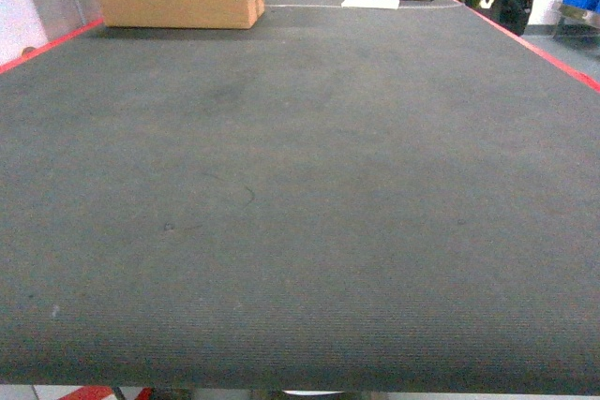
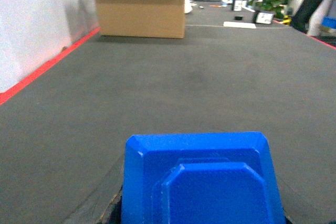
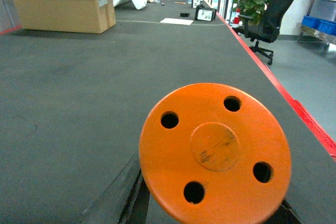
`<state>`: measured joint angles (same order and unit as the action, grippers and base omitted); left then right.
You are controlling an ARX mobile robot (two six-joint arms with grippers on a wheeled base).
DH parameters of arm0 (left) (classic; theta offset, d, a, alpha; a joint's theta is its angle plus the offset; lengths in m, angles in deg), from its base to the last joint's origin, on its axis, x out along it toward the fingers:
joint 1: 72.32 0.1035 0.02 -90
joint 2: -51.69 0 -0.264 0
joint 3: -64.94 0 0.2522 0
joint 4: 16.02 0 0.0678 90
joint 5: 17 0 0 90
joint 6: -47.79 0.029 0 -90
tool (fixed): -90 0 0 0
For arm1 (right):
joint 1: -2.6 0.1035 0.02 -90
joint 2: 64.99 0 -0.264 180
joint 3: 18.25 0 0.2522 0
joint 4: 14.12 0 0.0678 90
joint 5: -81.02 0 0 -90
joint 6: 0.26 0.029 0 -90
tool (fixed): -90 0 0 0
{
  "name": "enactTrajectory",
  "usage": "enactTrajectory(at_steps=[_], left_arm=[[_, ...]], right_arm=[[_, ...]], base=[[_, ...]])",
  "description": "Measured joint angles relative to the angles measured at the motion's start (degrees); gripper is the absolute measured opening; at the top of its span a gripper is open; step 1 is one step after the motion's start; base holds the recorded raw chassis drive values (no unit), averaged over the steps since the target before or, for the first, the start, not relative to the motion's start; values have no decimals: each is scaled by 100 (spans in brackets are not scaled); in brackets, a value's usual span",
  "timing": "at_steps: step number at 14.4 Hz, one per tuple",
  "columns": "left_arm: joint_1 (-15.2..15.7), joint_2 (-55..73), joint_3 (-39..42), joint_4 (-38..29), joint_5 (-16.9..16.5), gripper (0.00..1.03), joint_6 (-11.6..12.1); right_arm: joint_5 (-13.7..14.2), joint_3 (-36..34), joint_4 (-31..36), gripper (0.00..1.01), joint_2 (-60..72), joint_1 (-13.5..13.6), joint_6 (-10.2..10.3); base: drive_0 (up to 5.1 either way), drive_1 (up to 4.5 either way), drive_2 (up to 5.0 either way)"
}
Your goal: Sort blue parts and orange caps into right shelf containers
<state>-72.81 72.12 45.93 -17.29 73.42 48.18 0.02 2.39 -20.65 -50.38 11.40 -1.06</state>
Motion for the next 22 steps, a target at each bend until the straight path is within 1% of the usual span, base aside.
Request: enactTrajectory(at_steps=[1, 2, 3, 4, 5, 7, 8, 9, 11, 12, 13, 14, 22], left_arm=[[92, -68, 61, 44, 59, 44, -13], [72, -192, 122, 116, 0, 44, -17], [31, -321, 179, 181, -44, 44, -17], [33, -422, 214, 234, -44, 44, -17], [33, -533, 245, 310, -42, 44, -17], [37, -739, 304, 437, -42, 44, -17], [37, -826, 439, 267, -44, 44, -17], [37, -925, 442, 470, -33, 44, -17], [37, -1093, 442, 553, -42, 44, -17], [37, -1735, 439, 1545, -57, 44, -20], [37, -1980, 433, 1408, -48, 43, -17], [37, -1980, 439, 1578, -57, 43, -15], [37, -1985, 439, 1545, -42, 43, -17]], right_arm=[[-79, -57, -31, 43, -90, -92, 0], [-490, -114, -94, 43, -201, -374, 17], [-822, -192, -103, 43, -326, -879, 24], [-813, -203, -649, 43, -686, -944, 44], [-901, -343, -839, 43, -1119, -868, 42], [-898, -361, -776, 43, -1150, -881, 44], [-903, -387, -776, 43, -1169, -881, 44], [-901, -407, -767, 43, -1196, -881, 44], [-898, -564, -721, 43, -1377, -881, 44], [-898, -612, -778, 43, -1397, -881, 66], [-901, -612, -730, 43, -1434, -881, 72], [-898, -612, -756, 43, -1434, -881, 76], [-903, -612, -758, 43, -1434, -881, 79]], base=[[0, 0, 0], [0, 0, 0], [0, 0, 0], [0, 0, 0], [0, 0, 0], [0, 0, 0], [0, 0, 0], [0, 0, 0], [0, 0, 0], [0, 0, 0], [0, 0, 0], [0, 0, 0], [0, 0, 0]])
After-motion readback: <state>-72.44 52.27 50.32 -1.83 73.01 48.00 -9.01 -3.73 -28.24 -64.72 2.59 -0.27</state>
